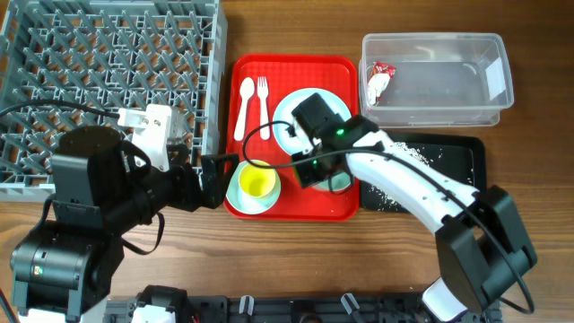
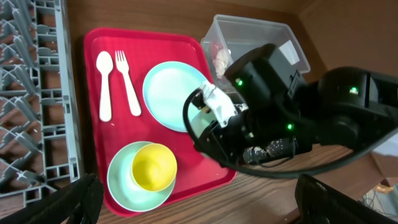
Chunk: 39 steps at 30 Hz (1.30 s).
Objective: Sort waste into correct bins and load items into the dishwasher rack
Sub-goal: 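Return the green bowl to the red tray with the right gripper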
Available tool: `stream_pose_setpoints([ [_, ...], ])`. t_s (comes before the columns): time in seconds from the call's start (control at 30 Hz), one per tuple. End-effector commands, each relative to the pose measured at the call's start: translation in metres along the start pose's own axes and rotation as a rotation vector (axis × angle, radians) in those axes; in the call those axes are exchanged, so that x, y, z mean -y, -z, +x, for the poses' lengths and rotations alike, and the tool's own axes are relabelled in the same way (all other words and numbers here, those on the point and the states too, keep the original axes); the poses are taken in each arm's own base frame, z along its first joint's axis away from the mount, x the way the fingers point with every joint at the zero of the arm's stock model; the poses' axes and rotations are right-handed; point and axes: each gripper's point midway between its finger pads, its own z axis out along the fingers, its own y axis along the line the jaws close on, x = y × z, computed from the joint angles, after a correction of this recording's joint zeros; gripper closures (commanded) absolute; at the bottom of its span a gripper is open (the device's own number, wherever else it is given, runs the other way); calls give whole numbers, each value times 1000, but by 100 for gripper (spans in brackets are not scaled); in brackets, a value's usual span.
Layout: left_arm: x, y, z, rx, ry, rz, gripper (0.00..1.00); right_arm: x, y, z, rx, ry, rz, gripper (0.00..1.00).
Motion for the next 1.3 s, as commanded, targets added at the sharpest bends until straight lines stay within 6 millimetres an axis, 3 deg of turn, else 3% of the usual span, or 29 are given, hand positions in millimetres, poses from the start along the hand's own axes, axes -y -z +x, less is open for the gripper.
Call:
stream_pose_setpoints([
  [0.0,6,5,-4,17,-6,19,0,0,-20,19,-29,-68,47,96],
  [0.23,6,5,-4,17,-6,19,0,5,-22,28,-51,-128,78,93],
  [0.3,6,5,-4,17,-6,19,0,1,-16,24,-39,-105,59,66],
  [0.33,6,5,-4,17,-6,18,0,-5,-11,20,-26,-79,35,59],
  [0.43,6,5,-4,17,-6,19,0,-28,18,0,61,-27,-43,55],
  [0.53,6,5,-4,17,-6,18,0,-57,45,-10,135,6,-157,57],
  [0.63,6,5,-4,17,-6,18,0,-91,55,-10,143,56,-304,62],
  [0.73,6,5,-4,17,-6,18,0,-77,51,-12,147,-48,-229,62],
  [0.9,6,5,-4,17,-6,19,0,-72,49,-33,238,-54,-192,64],
  [0.97,6,5,-4,17,-6,19,0,-55,37,-37,246,-113,-105,66],
  [1.07,7,5,3,-12,6,29,0,-54,8,-35,186,-129,-105,67],
  [1.1,6,5,8,-32,15,25,0,-53,0,-33,165,-146,-104,69],
  [1.2,8,5,13,-54,27,33,0,-57,-20,-25,95,-163,-133,88],
  [1.27,7,5,15,-64,32,31,0,-58,-23,-24,87,-164,-140,90],
])
